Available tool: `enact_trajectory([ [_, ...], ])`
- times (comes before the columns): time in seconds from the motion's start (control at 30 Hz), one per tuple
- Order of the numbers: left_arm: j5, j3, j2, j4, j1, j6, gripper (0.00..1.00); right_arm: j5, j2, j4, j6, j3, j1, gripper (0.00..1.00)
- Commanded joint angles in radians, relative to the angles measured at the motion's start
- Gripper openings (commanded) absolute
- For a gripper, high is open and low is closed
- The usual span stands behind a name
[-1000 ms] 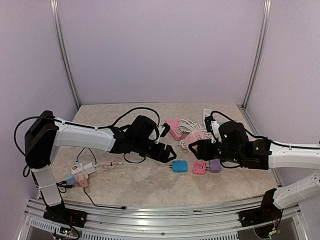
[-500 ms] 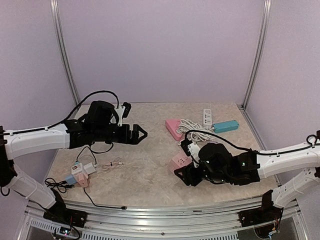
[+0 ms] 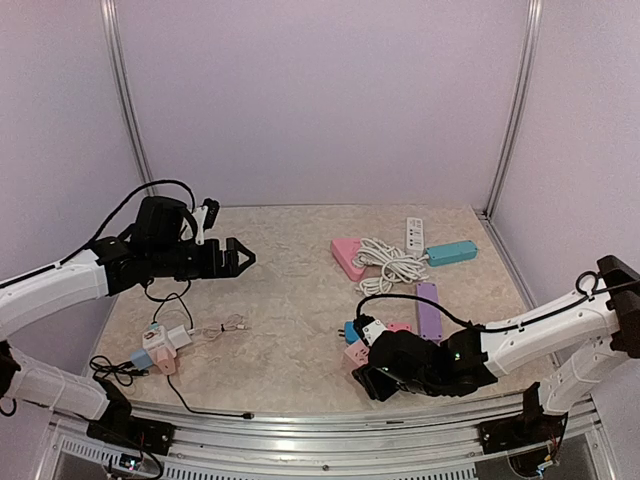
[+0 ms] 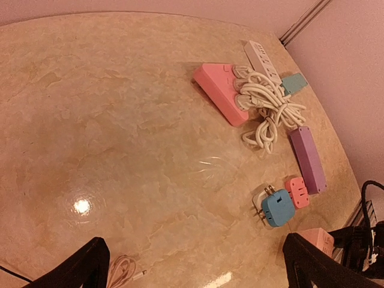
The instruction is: Pull the plug off the socket
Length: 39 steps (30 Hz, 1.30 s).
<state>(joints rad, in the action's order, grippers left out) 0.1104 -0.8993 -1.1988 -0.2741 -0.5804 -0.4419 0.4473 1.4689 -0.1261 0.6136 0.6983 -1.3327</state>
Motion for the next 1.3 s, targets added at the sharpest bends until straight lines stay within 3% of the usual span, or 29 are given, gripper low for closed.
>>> enact_trajectory([
  [0.0, 0.030, 0.029, 0.023, -0.040, 0.024, -0.006, 0.99, 0.102, 0.020, -0.028, 0.081, -0.023, -0.008, 0.00],
  [0.3, 0.030, 0.037, 0.027, -0.044, 0.039, -0.018, 0.99, 0.132, 0.092, -0.025, 0.118, -0.019, -0.006, 0.03],
  [0.47, 0.013, 0.037, 0.037, -0.061, 0.040, -0.018, 0.99, 0.152, 0.128, -0.049, 0.115, 0.013, 0.003, 0.12],
  [0.7, -0.005, 0.047, 0.051, -0.074, 0.045, -0.017, 0.99, 0.160, 0.128, -0.066, 0.109, 0.022, 0.005, 0.52],
  [0.93, -0.022, 0.048, 0.056, -0.090, 0.048, -0.021, 0.99, 0.147, 0.089, -0.050, 0.088, 0.024, 0.005, 0.86],
  [1.13, -0.036, 0.052, 0.073, -0.108, 0.055, -0.023, 0.99, 0.120, 0.035, -0.029, 0.052, 0.015, 0.006, 0.99],
  [1.27, -0.061, 0.054, 0.088, -0.134, 0.065, -0.034, 0.99, 0.115, -0.024, -0.030, 0.037, 0.015, 0.005, 1.00],
])
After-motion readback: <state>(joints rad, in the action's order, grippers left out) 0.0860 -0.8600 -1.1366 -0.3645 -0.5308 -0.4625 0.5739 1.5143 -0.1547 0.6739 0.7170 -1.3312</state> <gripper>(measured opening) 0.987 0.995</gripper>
